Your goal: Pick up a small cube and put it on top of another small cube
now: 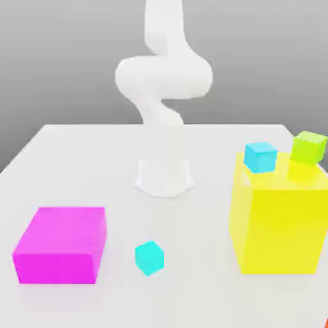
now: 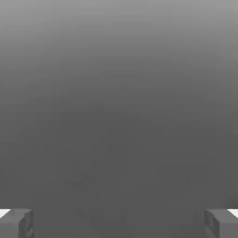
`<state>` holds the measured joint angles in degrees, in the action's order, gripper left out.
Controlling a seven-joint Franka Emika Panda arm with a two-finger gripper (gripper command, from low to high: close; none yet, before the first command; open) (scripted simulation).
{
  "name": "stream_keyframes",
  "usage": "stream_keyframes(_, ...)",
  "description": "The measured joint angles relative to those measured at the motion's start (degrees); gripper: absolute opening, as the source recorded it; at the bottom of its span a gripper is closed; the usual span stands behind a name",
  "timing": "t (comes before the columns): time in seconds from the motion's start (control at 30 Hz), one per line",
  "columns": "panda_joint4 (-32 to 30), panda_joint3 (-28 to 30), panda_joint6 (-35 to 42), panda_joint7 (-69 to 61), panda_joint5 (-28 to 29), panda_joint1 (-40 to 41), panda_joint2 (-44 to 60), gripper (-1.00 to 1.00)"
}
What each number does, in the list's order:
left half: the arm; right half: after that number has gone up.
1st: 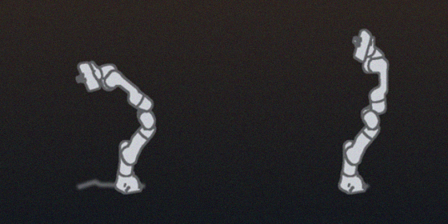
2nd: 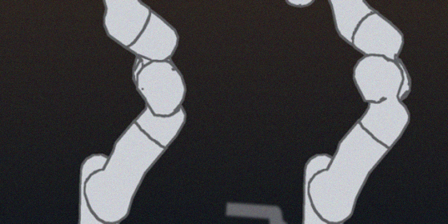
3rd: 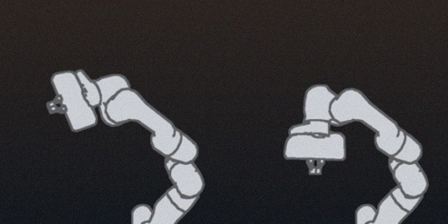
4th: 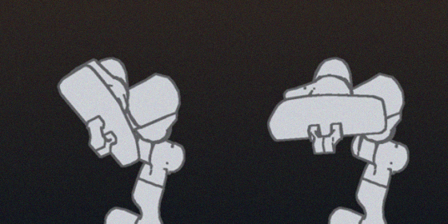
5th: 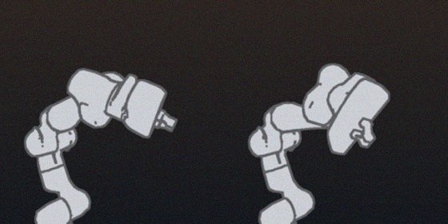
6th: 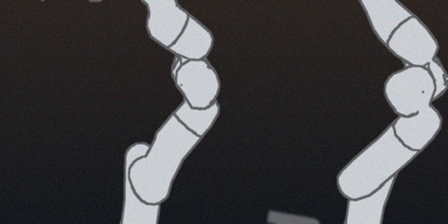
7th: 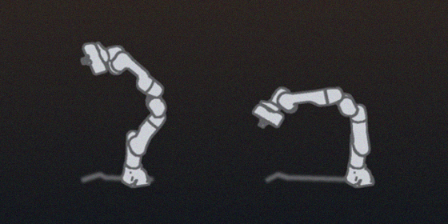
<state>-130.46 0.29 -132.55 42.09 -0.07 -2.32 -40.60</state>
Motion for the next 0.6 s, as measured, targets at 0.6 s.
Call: stream_keyframes(0.6, 9.53, -1.4, -5.56, -27.75, -1.53, -13.35, 37.75, 0.0)
